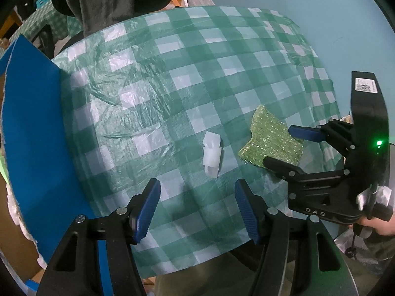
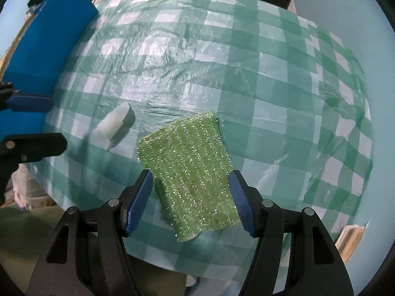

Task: Organize soft objects
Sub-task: 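Close right gripper on the green scrub pad while left grasps the small white item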

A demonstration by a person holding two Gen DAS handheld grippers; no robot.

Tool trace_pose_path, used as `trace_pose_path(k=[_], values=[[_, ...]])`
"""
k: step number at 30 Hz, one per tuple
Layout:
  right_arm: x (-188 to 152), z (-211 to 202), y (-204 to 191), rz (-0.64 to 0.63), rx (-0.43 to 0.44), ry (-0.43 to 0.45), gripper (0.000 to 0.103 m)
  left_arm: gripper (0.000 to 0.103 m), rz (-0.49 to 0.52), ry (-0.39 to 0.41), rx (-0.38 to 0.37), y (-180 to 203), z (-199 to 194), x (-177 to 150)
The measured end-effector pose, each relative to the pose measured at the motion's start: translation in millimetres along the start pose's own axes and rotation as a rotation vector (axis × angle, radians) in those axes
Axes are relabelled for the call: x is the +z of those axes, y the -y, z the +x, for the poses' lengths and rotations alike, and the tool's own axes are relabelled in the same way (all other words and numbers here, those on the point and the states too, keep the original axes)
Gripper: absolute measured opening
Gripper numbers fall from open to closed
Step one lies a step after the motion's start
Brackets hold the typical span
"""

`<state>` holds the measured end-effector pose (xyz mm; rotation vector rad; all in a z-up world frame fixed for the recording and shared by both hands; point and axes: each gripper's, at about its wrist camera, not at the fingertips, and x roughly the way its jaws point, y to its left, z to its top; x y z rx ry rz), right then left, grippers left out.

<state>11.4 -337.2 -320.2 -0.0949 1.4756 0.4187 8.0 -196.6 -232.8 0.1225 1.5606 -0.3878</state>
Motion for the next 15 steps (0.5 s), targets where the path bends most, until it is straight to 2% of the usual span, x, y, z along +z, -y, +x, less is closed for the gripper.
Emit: trace_pose_path(k=[11, 13, 15], values=[[-5, 6, -4, -0.083, -0.063, 0.016, 0.064, 0.064, 0.026, -0.022, 0.009, 5, 18, 6], [-7, 6, -4, -0.085, -0.064, 0.023, 0.059, 0.064, 0.032, -0.025, 0.012, 8, 20, 8], [-8, 6, -7, -0.076, -0.061, 0.032, 0.039, 0.064, 0.035, -0.027, 0.012, 10, 22, 9]])
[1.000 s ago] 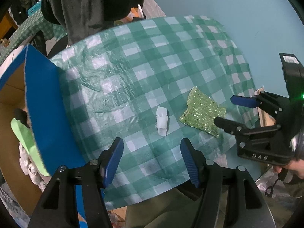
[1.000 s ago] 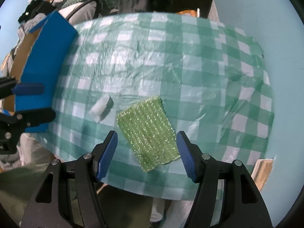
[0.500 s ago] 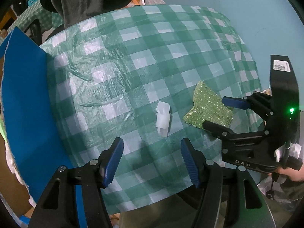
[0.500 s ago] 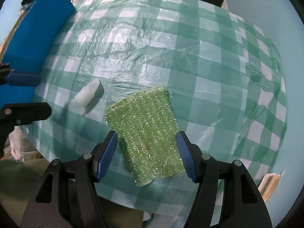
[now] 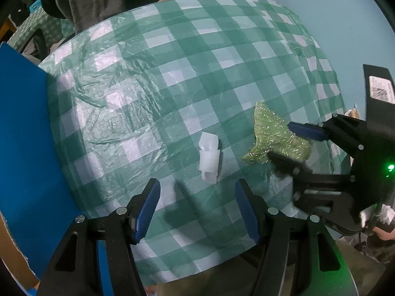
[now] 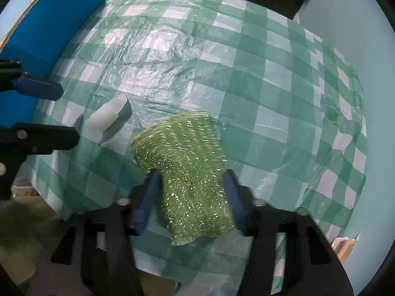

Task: Organize soft objects
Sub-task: 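Close right gripper on the green scrub pad while left grasps the small white item, then lift the scrub pad and white item and carry both over the cardboard box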

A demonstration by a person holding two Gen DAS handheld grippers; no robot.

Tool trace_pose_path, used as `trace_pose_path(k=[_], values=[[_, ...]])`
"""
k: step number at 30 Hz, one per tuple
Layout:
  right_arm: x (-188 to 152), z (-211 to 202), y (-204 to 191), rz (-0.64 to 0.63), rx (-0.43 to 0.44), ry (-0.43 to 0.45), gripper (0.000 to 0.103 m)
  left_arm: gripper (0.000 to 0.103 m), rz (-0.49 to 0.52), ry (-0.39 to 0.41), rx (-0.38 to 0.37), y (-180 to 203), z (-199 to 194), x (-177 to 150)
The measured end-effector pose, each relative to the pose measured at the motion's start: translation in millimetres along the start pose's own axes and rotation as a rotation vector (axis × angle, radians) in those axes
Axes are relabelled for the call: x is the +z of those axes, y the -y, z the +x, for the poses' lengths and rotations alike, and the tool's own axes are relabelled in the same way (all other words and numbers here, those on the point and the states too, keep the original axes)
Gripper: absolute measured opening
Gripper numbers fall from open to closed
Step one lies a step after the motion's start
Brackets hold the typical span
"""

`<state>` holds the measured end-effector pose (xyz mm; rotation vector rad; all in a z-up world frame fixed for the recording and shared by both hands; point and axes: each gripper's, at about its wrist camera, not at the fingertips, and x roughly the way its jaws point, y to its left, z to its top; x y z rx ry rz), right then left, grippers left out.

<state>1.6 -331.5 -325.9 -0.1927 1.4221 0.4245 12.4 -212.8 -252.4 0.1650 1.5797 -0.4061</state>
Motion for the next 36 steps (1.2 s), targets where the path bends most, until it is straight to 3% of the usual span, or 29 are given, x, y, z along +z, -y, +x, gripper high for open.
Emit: trace_pose_path(k=[2, 5, 17, 20, 25, 36], values=[[0, -3, -1, 0.012, 0.006, 0.0, 0.024, 0.064, 0.002, -0.003, 0.002, 1, 2, 1], [1, -4, 8, 0.033, 0.03, -0.004, 0.017, 0.064, 0.005, -0.006, 0.004, 5, 6, 4], [9, -26, 35, 0.119, 0.081, 0.039, 0.017, 0.063, -0.013, 0.015, 0.013, 12, 17, 16], [18, -32, 42, 0.122, 0.086, 0.05, 0.017, 0.053, -0.017, 0.006, 0.017, 14, 22, 20], [21, -47, 46, 0.123, 0.092, 0.067, 0.017, 0.025, -0.036, -0.022, 0.016, 12, 32, 25], [29, -69, 50, 0.126, 0.123, 0.098, 0.017, 0.015, -0.058, 0.006, 0.009, 11, 29, 13]])
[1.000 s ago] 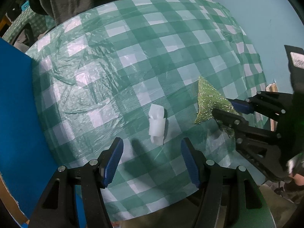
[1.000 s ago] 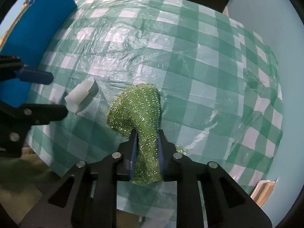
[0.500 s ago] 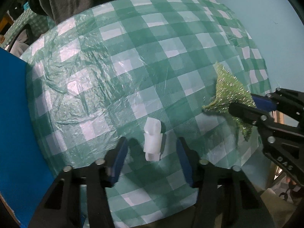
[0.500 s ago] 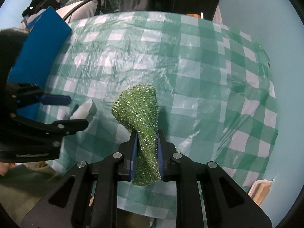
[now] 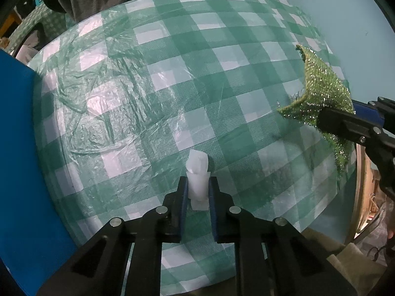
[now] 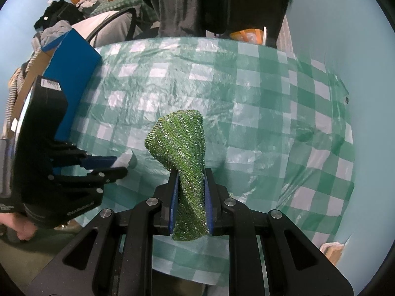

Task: Organize soft objects
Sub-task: 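Lift the scrub pad and white item and carry both over the cardboard box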

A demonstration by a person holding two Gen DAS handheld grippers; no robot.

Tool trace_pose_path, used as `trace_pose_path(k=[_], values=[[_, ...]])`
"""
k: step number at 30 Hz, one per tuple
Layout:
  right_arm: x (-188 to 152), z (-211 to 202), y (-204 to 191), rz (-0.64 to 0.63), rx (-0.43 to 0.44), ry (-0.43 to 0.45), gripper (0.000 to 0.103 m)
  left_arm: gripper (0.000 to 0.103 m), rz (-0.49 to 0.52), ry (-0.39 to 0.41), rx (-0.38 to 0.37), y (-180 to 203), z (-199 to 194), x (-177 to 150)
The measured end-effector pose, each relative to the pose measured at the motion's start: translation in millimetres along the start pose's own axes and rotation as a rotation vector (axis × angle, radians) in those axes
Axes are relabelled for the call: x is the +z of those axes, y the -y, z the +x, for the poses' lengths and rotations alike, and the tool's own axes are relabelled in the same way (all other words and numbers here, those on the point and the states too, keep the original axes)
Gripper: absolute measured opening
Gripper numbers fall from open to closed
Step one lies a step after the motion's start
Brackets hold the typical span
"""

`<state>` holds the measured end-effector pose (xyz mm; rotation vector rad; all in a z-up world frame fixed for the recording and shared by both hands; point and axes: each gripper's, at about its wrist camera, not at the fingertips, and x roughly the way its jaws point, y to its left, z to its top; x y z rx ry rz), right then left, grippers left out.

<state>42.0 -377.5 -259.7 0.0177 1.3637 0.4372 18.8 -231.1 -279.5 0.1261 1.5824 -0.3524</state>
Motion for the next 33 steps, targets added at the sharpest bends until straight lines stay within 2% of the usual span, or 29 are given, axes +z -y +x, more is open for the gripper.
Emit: trace_pose_path(k=[10, 23, 33], values=[[11, -19, -5, -0.002, 0.031, 0.027, 0.017, 0.015, -0.023, 0.064, -0.032, -11, -41, -6], [34, -55, -17, -0.011, 0.058, 0.085, 0.017, 0.015, -0.016, 0.162, -0.014, -16, -91, 1], [52, -81, -36, -0.035, 0.092, 0.129, 0.017, 0.015, -0.041, 0.253, -0.031, -27, -142, 1]])
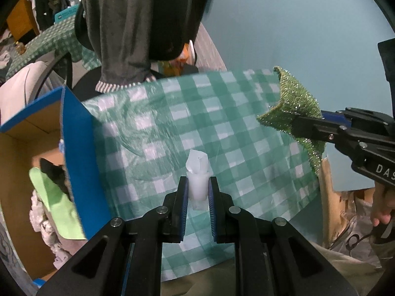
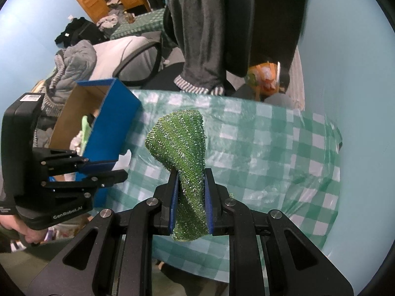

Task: Organize soft objects
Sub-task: 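Lift the scrub pad and white item and carry both over the cardboard box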

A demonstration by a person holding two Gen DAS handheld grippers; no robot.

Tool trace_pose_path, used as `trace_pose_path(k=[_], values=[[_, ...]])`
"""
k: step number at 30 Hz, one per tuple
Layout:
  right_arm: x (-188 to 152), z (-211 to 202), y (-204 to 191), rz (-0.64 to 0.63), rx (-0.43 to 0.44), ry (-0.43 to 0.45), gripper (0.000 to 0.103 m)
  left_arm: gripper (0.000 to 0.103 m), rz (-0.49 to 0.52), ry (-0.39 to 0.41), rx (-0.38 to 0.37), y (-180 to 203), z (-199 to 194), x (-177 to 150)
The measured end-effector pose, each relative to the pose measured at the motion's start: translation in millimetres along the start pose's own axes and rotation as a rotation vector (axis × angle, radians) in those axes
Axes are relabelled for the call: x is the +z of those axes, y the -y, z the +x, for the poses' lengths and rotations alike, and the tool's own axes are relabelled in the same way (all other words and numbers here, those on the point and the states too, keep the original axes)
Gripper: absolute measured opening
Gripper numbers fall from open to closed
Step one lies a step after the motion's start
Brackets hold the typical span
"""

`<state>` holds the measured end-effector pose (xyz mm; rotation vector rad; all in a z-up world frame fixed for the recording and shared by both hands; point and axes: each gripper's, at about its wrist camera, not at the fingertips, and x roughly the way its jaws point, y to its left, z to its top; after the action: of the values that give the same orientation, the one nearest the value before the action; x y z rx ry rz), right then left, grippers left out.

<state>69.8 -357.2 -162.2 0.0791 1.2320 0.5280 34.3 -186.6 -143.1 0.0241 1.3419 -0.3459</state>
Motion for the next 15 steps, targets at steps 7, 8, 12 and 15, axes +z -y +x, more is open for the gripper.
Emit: trace_pose_path(k=[7, 8, 12, 15], values=[[16, -12, -16, -0.022, 0.02, 0.026, 0.017, 0.015, -0.011, 0.053, 0.008, -9, -28, 6], [18, -13, -18, -0.026, 0.022, 0.027, 0.017, 0.015, -0.012, 0.058, 0.009, -10, -31, 6], [28, -14, -30, -0.037, 0.042, 0.033, 0.017, 0.015, -0.026, 0.076, 0.019, -19, -42, 5], [34, -13, -39, -0.053, 0.052, 0.037, 0.017, 0.015, -0.044, 0.081, 0.024, -28, -48, 2]])
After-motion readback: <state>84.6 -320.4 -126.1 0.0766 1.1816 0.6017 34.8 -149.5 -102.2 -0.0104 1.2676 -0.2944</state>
